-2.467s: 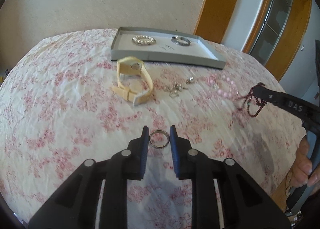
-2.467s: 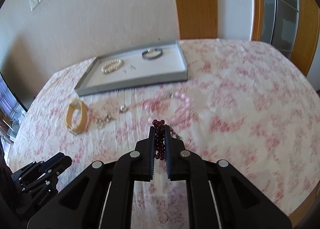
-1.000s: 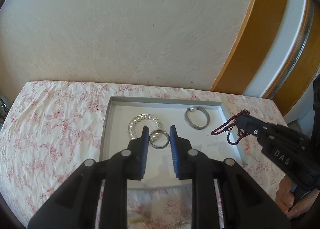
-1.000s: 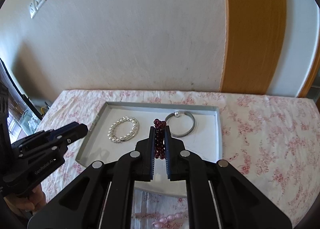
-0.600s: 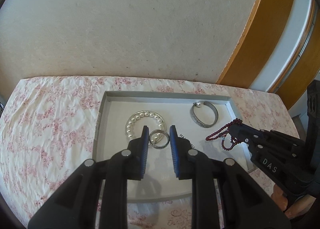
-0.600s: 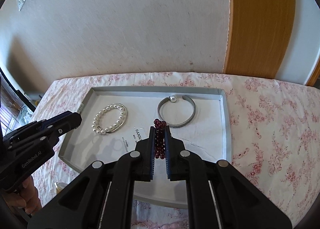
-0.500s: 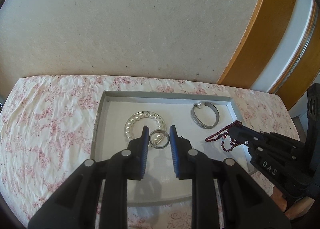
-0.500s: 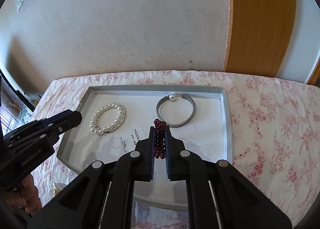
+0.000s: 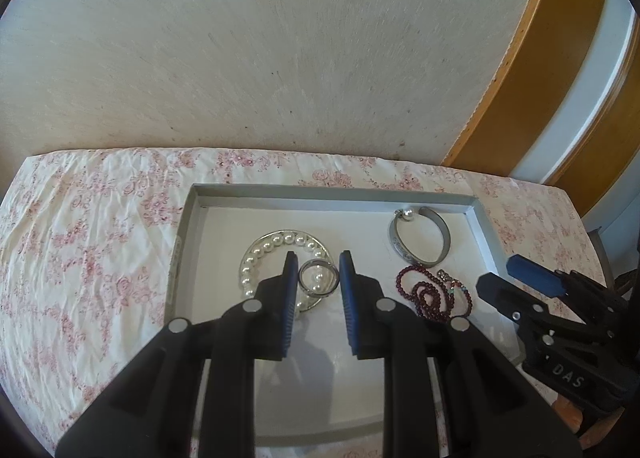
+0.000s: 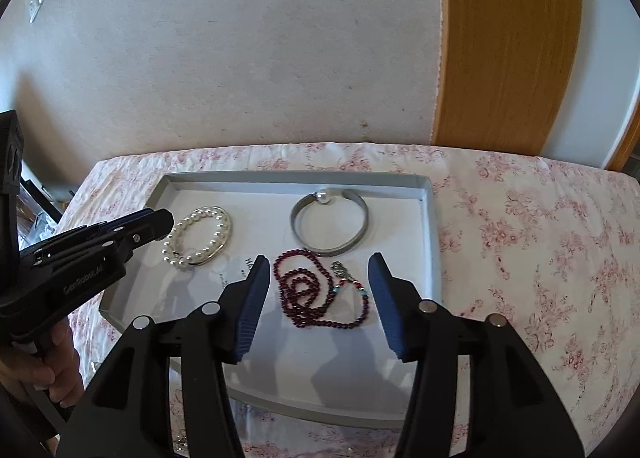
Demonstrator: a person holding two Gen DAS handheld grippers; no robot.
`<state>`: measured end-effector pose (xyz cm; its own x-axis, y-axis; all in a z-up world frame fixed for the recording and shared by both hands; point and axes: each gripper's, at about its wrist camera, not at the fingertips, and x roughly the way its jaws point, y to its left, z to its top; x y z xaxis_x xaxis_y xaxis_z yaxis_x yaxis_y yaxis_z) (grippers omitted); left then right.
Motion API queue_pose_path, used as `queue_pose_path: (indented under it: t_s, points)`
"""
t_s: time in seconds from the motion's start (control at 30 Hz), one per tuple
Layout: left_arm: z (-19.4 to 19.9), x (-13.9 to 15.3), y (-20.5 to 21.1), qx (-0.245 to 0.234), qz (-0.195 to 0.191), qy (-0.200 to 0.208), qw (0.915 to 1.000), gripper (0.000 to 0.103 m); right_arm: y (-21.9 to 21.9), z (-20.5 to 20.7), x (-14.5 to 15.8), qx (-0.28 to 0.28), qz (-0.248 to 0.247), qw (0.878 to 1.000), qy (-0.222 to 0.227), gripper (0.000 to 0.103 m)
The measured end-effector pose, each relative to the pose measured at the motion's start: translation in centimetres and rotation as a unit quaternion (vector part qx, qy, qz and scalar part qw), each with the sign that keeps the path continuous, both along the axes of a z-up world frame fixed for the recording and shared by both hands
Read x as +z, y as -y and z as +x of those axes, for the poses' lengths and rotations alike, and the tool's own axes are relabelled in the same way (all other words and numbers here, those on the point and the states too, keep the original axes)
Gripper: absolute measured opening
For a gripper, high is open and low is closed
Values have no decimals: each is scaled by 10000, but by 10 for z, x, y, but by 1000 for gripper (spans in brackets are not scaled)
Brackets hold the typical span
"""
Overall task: Organize jewelry
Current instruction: 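Withdraw both tools from the tray back over the remaining jewelry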
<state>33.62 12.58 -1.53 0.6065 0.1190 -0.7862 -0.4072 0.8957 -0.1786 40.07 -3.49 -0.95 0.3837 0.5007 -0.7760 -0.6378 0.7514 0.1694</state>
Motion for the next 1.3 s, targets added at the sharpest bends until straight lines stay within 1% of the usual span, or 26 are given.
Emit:
queue_pose_path:
  t_s: [0.23, 0.4, 0.53, 0.57, 0.6, 0.63, 0.67, 0.73, 0.87, 0.97, 1.03, 1.1, 1.17, 1.3]
  points:
    - [17, -9, -4, -21, 10, -40, 10000, 21, 0, 9, -11, -126, -70, 9999, -72, 53]
    - [28, -18, -9, 38, -63, -133, 9999, 21, 0, 13, -14, -164, -82, 9998, -100, 53]
    - [34, -22, -10, 63, 5, -210, 9998, 23, 3, 15, -18, -208, -111, 9996, -122, 53]
    - [35, -23, -9, 83, 28, -237, 9997, 26, 4, 15, -18, -222, -121, 9996, -124, 53]
    - [35, -22, -9, 106, 41, -252, 9996, 32, 5, 15, -18, -232, -125, 9996, -126, 53]
    - [35, -22, -9, 129, 62, -245, 9996, 36, 6, 15, -19, -250, -130, 9995, -129, 53]
    - [34, -21, -9, 144, 81, -241, 9996, 42, 7, 15, -18, -264, -132, 9995, -129, 53]
    - [30, -18, -8, 154, 91, -222, 9996, 43, 10, 13, -16, -292, -126, 9994, -112, 53]
    - [16, -9, -10, 218, 82, -152, 9996, 48, 16, 6, -7, -321, -96, 9994, -35, 53]
    - [-3, 1, -12, 317, 149, -81, 9994, 50, 22, -4, 2, -355, -90, 9993, 52, 53]
    - [-20, 7, -13, 437, 193, -62, 9988, 53, 27, -10, 8, -376, -87, 9992, 108, 53]
    - [-36, 13, -14, 545, 214, -56, 9983, 59, 34, -21, 15, -391, -80, 9990, 220, 53]
    - [-54, 20, -12, 647, 268, -37, 9975, 62, 41, -32, 21, -419, -90, 9985, 340, 53]
    - [-85, 29, -7, 689, 336, 12, 9971, 67, 56, -51, 29, -531, -98, 9974, 469, 53]
